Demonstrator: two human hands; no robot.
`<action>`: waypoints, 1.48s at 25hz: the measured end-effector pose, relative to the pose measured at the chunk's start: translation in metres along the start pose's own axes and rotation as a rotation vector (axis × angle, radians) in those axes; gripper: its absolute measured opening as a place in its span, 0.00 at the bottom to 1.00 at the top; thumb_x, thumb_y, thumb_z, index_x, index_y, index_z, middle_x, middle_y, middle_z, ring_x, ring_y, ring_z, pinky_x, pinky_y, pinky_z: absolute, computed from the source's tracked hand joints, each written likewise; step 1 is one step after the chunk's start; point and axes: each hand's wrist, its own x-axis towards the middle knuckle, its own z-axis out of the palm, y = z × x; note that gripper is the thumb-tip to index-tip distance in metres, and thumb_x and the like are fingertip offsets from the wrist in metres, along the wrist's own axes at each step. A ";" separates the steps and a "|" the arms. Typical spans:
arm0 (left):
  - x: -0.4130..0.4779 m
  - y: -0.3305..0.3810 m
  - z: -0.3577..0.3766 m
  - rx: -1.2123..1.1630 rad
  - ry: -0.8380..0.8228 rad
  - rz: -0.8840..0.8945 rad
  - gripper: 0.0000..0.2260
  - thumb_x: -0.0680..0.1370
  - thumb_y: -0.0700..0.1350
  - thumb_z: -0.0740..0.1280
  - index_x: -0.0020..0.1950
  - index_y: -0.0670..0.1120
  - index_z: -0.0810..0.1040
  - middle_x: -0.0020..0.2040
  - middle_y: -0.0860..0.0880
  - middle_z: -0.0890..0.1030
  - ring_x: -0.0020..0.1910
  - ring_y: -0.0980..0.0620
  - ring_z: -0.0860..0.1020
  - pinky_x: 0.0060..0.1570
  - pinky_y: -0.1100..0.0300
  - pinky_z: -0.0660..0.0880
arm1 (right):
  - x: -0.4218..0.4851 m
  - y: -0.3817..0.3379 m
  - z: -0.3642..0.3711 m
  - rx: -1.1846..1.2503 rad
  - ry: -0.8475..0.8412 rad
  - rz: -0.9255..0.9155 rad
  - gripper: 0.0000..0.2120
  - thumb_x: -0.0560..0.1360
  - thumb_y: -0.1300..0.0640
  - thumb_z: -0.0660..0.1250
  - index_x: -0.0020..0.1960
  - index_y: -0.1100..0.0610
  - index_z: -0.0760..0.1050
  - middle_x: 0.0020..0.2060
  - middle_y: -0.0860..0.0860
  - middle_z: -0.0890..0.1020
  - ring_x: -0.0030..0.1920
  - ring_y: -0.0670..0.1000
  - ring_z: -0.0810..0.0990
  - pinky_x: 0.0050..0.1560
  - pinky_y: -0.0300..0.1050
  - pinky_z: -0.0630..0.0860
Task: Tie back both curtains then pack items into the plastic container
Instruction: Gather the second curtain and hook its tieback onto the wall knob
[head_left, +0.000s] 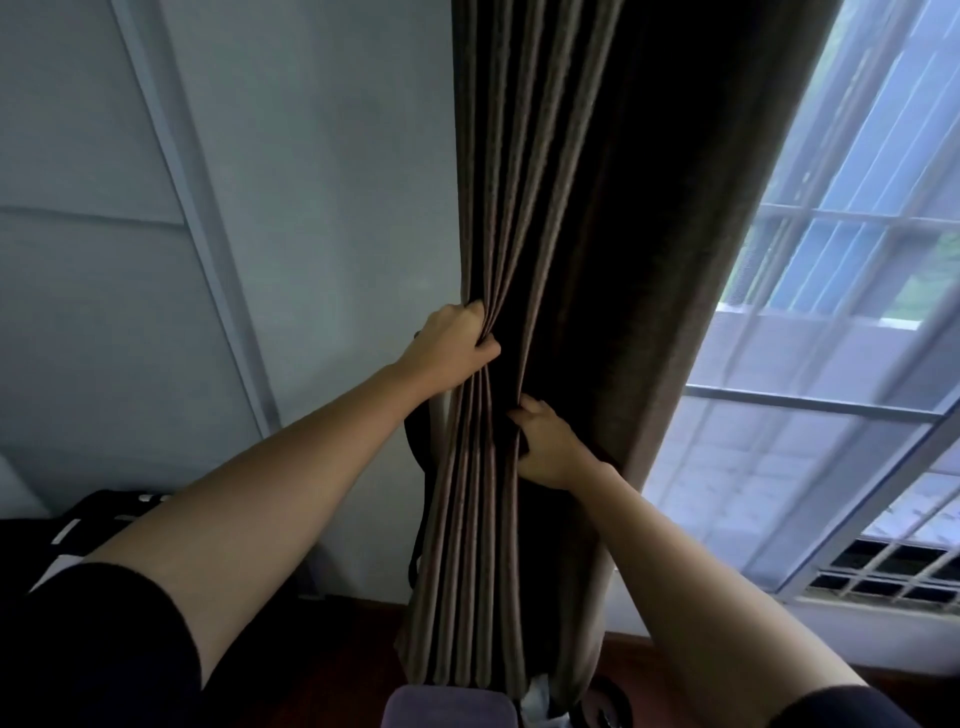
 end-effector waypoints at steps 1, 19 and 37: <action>0.000 0.003 0.001 -0.002 -0.006 0.006 0.08 0.76 0.41 0.63 0.39 0.42 0.67 0.37 0.41 0.76 0.33 0.46 0.75 0.35 0.51 0.75 | 0.002 0.000 0.003 0.003 -0.013 -0.011 0.32 0.67 0.52 0.69 0.69 0.57 0.69 0.73 0.52 0.62 0.68 0.57 0.66 0.66 0.56 0.69; 0.011 0.033 0.010 0.143 0.000 -0.058 0.16 0.75 0.53 0.66 0.44 0.39 0.71 0.37 0.45 0.75 0.34 0.48 0.74 0.32 0.56 0.70 | -0.003 -0.031 -0.009 -0.110 -0.242 0.010 0.13 0.70 0.58 0.68 0.54 0.56 0.81 0.67 0.58 0.67 0.65 0.60 0.68 0.63 0.51 0.71; 0.008 0.009 0.012 0.004 0.023 -0.062 0.09 0.76 0.44 0.64 0.47 0.38 0.72 0.43 0.42 0.79 0.41 0.44 0.78 0.44 0.51 0.76 | -0.001 0.003 -0.006 0.340 0.280 0.142 0.35 0.67 0.71 0.57 0.74 0.58 0.58 0.57 0.62 0.79 0.57 0.66 0.76 0.44 0.42 0.65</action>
